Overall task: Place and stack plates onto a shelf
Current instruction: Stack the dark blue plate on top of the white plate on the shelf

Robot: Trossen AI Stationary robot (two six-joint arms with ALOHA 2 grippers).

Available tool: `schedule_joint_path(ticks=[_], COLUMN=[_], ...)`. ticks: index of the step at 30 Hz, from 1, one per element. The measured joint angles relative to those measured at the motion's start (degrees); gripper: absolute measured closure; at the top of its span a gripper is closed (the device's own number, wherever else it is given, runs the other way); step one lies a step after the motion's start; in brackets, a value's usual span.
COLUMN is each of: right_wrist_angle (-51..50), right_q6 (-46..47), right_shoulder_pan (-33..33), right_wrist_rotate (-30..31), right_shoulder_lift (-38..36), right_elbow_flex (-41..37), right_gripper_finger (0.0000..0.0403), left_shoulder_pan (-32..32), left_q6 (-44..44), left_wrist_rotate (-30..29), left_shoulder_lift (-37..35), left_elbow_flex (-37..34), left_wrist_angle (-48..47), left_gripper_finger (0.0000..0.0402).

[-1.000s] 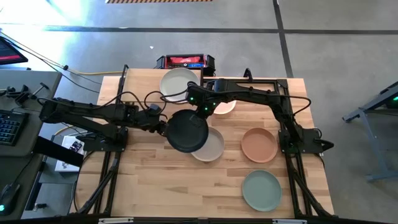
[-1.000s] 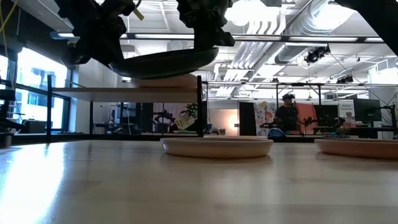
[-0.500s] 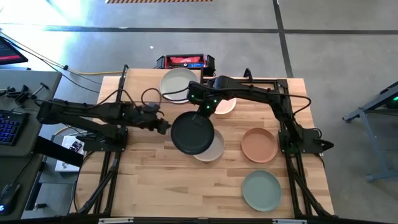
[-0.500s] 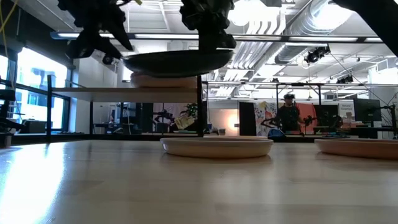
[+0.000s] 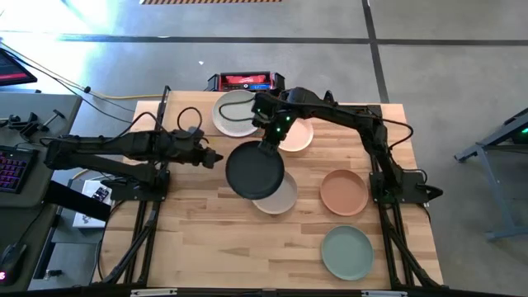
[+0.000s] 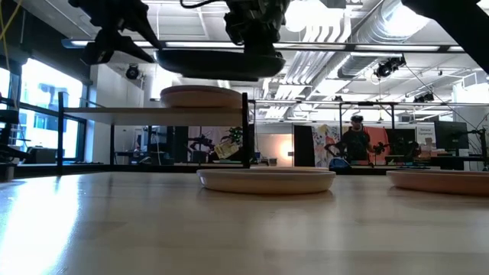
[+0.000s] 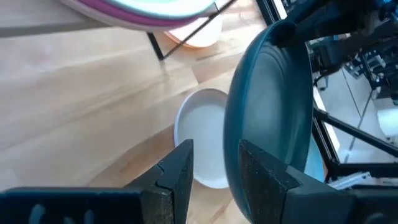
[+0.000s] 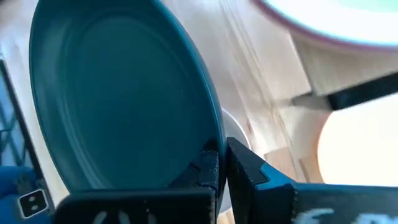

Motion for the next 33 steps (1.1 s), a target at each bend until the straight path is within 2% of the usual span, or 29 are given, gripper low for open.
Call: schedule_joint_path(ticks=[12,22,28,33], right_wrist_angle=[9.99,11.55,19.23,30.29], right_q6=[-3.19,-4.28,-2.91,0.95], right_shoulder_pan=[-7.60,-14.09,-17.77,-20.09], right_wrist_rotate=[-12.01,-11.64,-11.47,-11.25], right_shoulder_lift=[0.00,-0.09,-0.02,-0.11], right_elbow_flex=[0.00,1.74,2.88,3.08], right_gripper_finger=[0.0403,0.0403,0.0403,0.0403], left_shoulder_pan=[2.59,3.63,5.00,6.24], left_q6=[1.95,2.95,4.21,4.52], left_wrist_rotate=[-0.19,-0.80,-0.86,-0.89], left_shoulder_lift=[0.00,-0.77,-0.81,-0.76], left_elbow_flex=[0.00,-0.07,-0.04,-0.04], left_wrist_angle=[-0.09,-3.03,-3.51,-3.50], left_gripper_finger=[0.0286,0.0286,0.0286,0.0286])
